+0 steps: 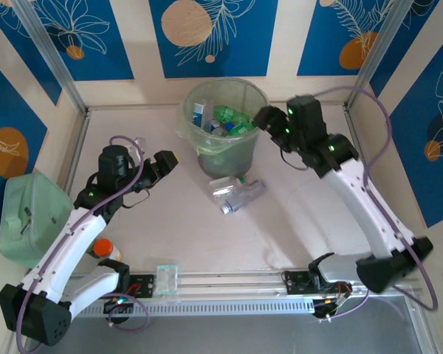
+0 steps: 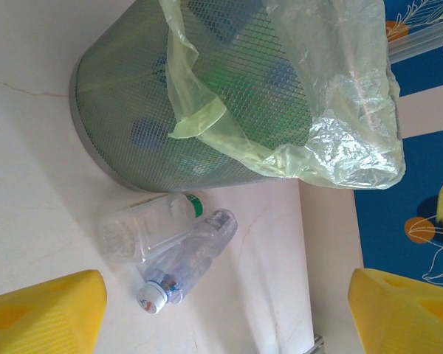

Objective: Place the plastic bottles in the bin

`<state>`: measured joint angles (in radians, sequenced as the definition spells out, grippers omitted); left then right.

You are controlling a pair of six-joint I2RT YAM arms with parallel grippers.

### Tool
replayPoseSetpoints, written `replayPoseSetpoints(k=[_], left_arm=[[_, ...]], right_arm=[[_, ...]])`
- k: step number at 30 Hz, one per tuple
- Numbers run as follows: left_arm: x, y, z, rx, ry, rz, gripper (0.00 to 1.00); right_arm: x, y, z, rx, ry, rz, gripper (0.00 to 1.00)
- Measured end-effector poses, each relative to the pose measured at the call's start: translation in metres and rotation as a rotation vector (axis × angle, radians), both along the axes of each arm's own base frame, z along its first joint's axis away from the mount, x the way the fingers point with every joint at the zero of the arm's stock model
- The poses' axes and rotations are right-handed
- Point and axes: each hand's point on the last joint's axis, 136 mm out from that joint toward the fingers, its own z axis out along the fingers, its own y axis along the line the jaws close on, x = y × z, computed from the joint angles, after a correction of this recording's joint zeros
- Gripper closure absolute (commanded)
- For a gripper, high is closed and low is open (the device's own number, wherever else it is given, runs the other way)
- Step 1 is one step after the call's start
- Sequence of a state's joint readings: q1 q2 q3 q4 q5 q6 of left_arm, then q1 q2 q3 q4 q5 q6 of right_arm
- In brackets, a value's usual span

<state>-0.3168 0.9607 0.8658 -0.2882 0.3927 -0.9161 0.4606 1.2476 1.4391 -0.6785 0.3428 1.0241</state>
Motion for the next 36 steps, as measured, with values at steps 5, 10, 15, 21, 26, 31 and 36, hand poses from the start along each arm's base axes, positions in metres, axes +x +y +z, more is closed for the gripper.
replayPoseSetpoints(k=[5,10,15,21,26,31,36], left_arm=[[0.001,-0.001,-0.007,-0.003,0.008,-0.003,0.18],[-0.002,-0.003,-0.019,-0.01,0.042,-0.01,0.19],[-0.003,-0.004,-0.022,-0.018,0.047,-0.017,0.2],[-0.003,-0.006,-0.024,-0.028,0.049,-0.027,0.2],[-0.004,-0.007,-0.023,-0.033,0.048,-0.033,0.2],[-0.004,-0.007,-0.024,-0.034,0.05,-0.035,0.2],[-0.003,-0.008,-0.027,-0.032,0.06,-0.038,0.2]], right_arm=[[-0.022,-0.027,-0.095,0.012,0.225,-0.098,0.26],[-0.032,-0.024,-0.169,0.033,0.439,-0.119,0.22],[-0.025,-0.008,-0.195,0.075,0.512,-0.106,0.23],[-0.016,0.004,-0.223,0.1,0.584,-0.108,0.23],[-0.015,0.008,-0.246,0.095,0.638,-0.118,0.22],[-0.013,0.011,-0.263,0.089,0.674,-0.117,0.24],[-0.012,0.014,-0.287,0.068,0.734,-0.114,0.29]])
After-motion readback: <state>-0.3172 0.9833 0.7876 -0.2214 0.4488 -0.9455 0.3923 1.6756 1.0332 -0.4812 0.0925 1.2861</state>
